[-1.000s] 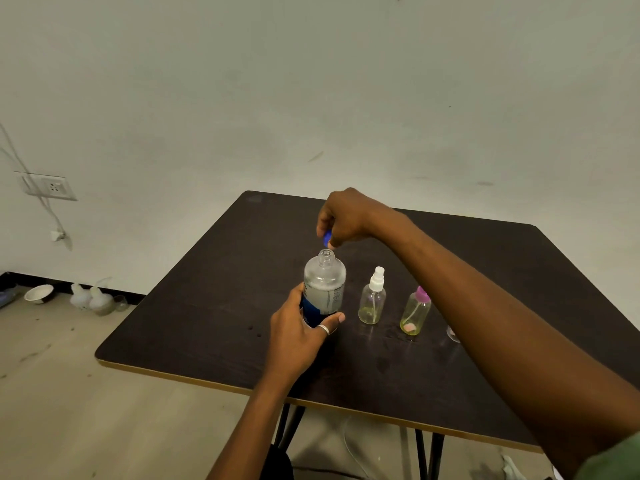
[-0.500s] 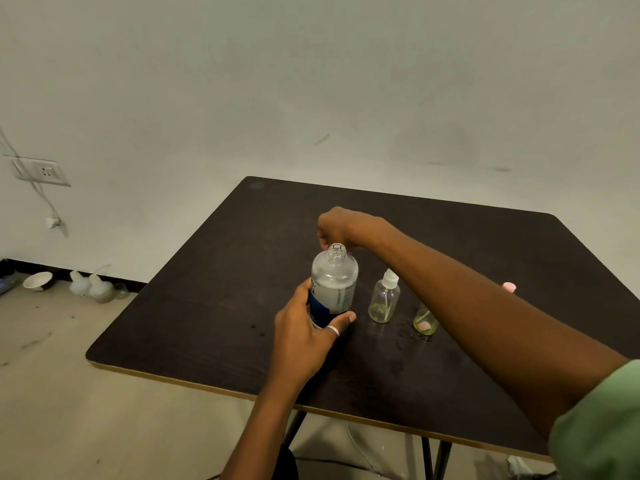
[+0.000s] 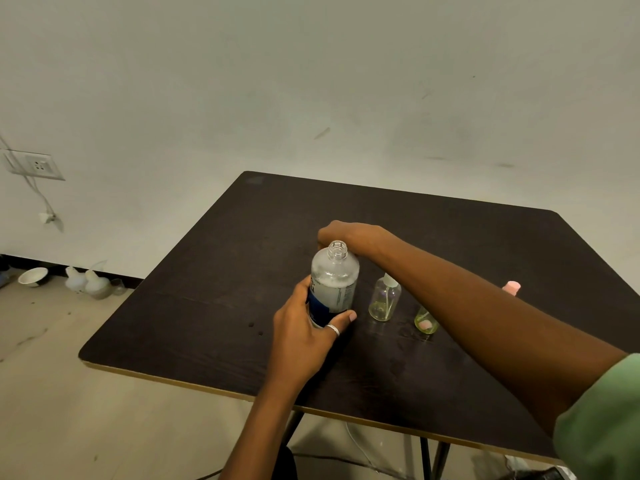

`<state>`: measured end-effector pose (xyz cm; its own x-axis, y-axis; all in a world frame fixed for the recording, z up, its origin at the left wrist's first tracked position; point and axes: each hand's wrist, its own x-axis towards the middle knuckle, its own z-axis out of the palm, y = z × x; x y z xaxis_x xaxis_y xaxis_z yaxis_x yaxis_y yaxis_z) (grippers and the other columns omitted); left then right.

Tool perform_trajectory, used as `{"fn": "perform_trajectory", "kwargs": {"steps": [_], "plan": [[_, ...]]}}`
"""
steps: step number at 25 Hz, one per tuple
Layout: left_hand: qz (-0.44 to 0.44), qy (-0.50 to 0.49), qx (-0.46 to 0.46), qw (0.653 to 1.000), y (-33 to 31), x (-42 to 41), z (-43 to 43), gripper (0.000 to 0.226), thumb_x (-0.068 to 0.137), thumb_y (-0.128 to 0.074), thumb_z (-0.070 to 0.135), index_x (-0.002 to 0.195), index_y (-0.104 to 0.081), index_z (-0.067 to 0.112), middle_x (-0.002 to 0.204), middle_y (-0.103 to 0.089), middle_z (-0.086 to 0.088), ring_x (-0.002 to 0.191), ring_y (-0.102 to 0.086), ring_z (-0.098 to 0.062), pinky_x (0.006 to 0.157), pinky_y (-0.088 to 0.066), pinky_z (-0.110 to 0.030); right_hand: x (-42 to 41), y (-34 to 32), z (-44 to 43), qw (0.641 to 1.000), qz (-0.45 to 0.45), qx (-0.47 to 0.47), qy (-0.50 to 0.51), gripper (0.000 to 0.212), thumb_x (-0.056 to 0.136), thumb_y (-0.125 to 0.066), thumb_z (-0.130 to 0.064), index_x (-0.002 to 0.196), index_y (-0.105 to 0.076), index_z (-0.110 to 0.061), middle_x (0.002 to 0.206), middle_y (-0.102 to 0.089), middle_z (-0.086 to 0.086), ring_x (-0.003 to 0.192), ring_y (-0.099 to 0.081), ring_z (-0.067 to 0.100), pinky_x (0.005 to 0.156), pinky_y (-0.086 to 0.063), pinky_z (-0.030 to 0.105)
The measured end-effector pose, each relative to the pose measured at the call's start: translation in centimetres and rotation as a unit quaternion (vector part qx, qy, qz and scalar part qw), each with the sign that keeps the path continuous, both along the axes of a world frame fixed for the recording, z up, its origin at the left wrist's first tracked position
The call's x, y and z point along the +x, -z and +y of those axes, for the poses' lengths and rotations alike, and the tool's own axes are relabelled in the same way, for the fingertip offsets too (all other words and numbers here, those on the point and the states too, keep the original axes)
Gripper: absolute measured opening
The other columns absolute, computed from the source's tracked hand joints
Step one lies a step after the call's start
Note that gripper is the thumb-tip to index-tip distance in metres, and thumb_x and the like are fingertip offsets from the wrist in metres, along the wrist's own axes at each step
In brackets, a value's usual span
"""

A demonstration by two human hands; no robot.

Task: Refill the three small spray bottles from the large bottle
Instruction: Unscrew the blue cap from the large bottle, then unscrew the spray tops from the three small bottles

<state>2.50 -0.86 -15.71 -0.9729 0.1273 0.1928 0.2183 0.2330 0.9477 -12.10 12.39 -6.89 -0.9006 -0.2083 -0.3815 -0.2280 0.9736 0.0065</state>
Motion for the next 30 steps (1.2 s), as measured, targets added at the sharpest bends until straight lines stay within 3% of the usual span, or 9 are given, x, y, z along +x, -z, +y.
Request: {"fn": "perform_trajectory", "kwargs": {"steps": [5, 8, 12, 18, 21, 23, 26, 28, 30], "plan": [[-0.003, 0.001, 0.001, 1.0, 0.0, 0.0, -0.1, 0.079, 0.072, -0.087, 0.033, 0.14, -0.047, 0.027, 0.127, -0.056, 0.019, 0.104, -0.053, 0.016, 0.085, -0.043, 0.0, -0.1, -1.1, 0.5, 1.0, -0.013, 0.008, -0.004, 0.016, 0.088, -0.065, -0.007, 0.102, -0.068, -0.003, 0.092, -0.07, 0.012, 0.081, -0.071, 0.026, 0.075, -0.06, 0.036], [-0.004, 0.001, -0.001, 1.0, -0.1, 0.1, -0.1, 0.078, 0.072, -0.087, 0.031, 0.139, -0.047, 0.027, 0.119, -0.055, 0.025, 0.097, -0.05, 0.028, 0.08, -0.041, 0.003, 0.7, -3.3, 1.4, 1.0, -0.007, -0.009, -0.002, 0.02, 0.081, -0.074, -0.01, 0.1, -0.072, -0.012, 0.09, -0.073, 0.005, 0.077, -0.071, 0.017, 0.073, -0.059, 0.029], [0.001, 0.001, -0.005, 1.0, -0.2, 0.3, -0.1, 0.076, 0.072, -0.087, 0.029, 0.138, -0.048, 0.026, 0.117, -0.055, 0.024, 0.094, -0.05, 0.03, 0.077, -0.041, 0.004, 2.2, -5.8, 3.3, 0.998, 0.035, -0.045, 0.007, 0.027, 0.073, -0.083, -0.018, 0.097, -0.072, -0.019, 0.087, -0.073, -0.002, 0.077, -0.07, 0.013, 0.072, -0.055, 0.025], [-0.001, -0.003, -0.024, 1.0, -0.7, 0.7, 0.0, 0.078, 0.073, -0.086, 0.032, 0.14, -0.045, 0.027, 0.124, -0.053, 0.021, 0.098, -0.053, 0.013, 0.074, -0.04, 0.005, 6.3, -8.6, 5.8, 0.992, 0.078, -0.093, 0.023, 0.028, 0.074, -0.082, -0.021, 0.101, -0.072, -0.021, 0.082, -0.07, -0.009, 0.075, -0.07, 0.012, 0.067, -0.05, 0.022], [-0.001, -0.004, -0.037, 0.999, -0.9, 0.9, 0.1, 0.081, 0.075, -0.084, 0.032, 0.143, -0.042, 0.024, 0.129, -0.052, 0.016, 0.11, -0.049, 0.004, 0.073, -0.039, 0.006, 8.5, -9.2, 6.5, 0.99, 0.092, -0.103, 0.018, 0.026, 0.077, -0.08, -0.021, 0.102, -0.072, -0.021, 0.079, -0.067, -0.012, 0.079, -0.068, 0.012, 0.064, -0.044, 0.02], [0.001, -0.005, -0.047, 0.999, -1.1, 1.1, 0.3, 0.085, 0.075, -0.084, 0.034, 0.146, -0.038, 0.024, 0.138, -0.051, 0.01, 0.116, -0.047, -0.001, 0.085, -0.04, -0.001, 9.9, -9.5, 7.0, 0.989, 0.103, -0.109, 0.017, 0.027, 0.078, -0.079, -0.022, 0.104, -0.071, -0.02, 0.083, -0.071, -0.007, 0.08, -0.068, 0.011, 0.065, -0.044, 0.02], [-0.005, -0.014, -0.05, 0.999, -1.0, 1.2, 0.3, 0.108, 0.069, -0.085, 0.046, 0.154, -0.022, 0.026, 0.156, -0.037, 0.005, 0.14, -0.04, -0.016, 0.111, -0.039, -0.033, 11.6, -9.8, 7.5, 0.985, 0.119, -0.123, 0.011, 0.026, 0.081, -0.077, -0.025, 0.105, -0.071, -0.019, 0.089, -0.073, -0.004, 0.081, -0.068, 0.009, 0.069, -0.046, 0.02], [-0.023, -0.038, -0.052, 0.998, -1.1, 1.5, 0.4, 0.118, 0.066, -0.084, 0.053, 0.156, -0.012, 0.029, 0.163, -0.024, 0.002, 0.148, -0.027, -0.022, 0.116, -0.031, -0.044, 12.6, -9.8, 7.7, 0.982, 0.136, -0.13, 0.007, 0.024, 0.082, -0.075, -0.027, 0.104, -0.072, -0.018, 0.089, -0.071, -0.007, 0.083, -0.066, 0.008, 0.073, -0.047, 0.022], [-0.011, -0.083, -0.055, 0.995, -1.1, 2.4, 0.7, 0.117, 0.067, -0.082, 0.055, 0.156, -0.011, 0.029, 0.165, -0.016, 0.0, 0.151, -0.019, -0.023, 0.117, -0.027, -0.046, 13.1, -9.7, 7.8, 0.98, 0.149, -0.132, 0.006, 0.023, 0.084, -0.073, -0.03, 0.103, -0.073, -0.018, 0.09, -0.069, -0.009, 0.084, -0.064, 0.008, 0.076, -0.047, 0.023]]}}
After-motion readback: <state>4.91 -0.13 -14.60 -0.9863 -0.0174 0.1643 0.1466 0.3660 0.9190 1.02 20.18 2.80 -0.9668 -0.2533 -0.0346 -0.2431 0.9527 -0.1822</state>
